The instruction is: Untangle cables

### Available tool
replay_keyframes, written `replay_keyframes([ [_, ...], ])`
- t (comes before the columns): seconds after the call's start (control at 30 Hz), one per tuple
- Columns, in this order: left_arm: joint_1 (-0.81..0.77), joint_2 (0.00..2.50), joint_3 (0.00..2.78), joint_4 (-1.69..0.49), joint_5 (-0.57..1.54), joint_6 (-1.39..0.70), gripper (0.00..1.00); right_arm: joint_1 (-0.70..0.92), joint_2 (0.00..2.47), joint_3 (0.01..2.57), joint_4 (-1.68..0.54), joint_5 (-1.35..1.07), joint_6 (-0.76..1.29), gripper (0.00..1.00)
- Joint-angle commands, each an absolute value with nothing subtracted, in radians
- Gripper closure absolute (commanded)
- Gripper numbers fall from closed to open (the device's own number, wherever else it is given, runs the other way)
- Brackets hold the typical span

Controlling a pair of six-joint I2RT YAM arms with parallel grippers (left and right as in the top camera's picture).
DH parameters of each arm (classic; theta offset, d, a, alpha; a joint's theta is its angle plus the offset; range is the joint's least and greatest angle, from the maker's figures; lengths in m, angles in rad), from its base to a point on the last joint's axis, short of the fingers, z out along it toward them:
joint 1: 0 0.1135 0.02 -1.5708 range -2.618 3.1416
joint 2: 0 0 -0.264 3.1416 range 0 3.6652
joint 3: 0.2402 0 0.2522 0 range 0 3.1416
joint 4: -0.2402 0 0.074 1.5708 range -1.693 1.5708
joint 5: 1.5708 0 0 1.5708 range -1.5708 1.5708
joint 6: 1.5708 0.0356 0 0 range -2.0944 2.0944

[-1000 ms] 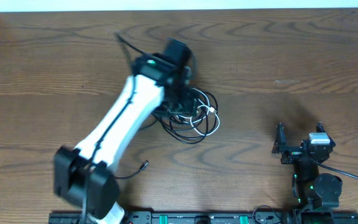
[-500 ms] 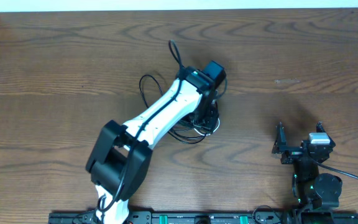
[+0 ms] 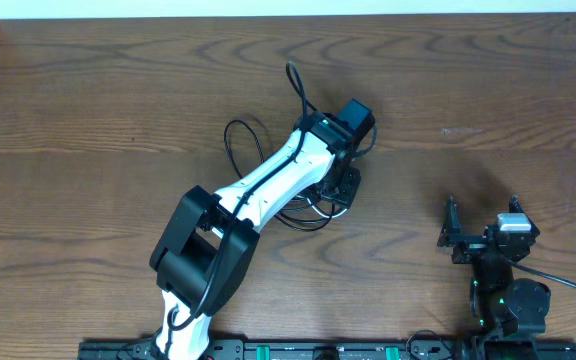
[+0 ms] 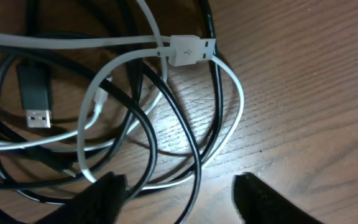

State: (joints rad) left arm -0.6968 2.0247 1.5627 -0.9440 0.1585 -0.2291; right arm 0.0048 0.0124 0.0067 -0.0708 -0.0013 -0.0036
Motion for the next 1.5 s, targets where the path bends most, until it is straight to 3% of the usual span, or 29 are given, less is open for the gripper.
replay_keyframes([
  [0.0,-0.698,2.043,1.56,-0.941,0.138,-0.226,0.42,0.017,0.007,0.005,-0.075,-0.003,0.01,0.01],
  [0.5,-0.696,2.104,1.559,-0.898,0.039,-0.226,0.43,0.017,0.007,0.005,-0.075,-0.003,0.01,0.01],
  [0.73,-0.696,2.104,1.559,-0.891,0.041,-0.226,0.64,0.017,0.007,0.005,-0.075,-0.003,0.01,0.01],
  [1.47,-0.697,2.104,1.542,-0.891,0.059,-0.225,0.66,0.017,0.007,0.005,-0.075,-0.003,0.01,0.01],
])
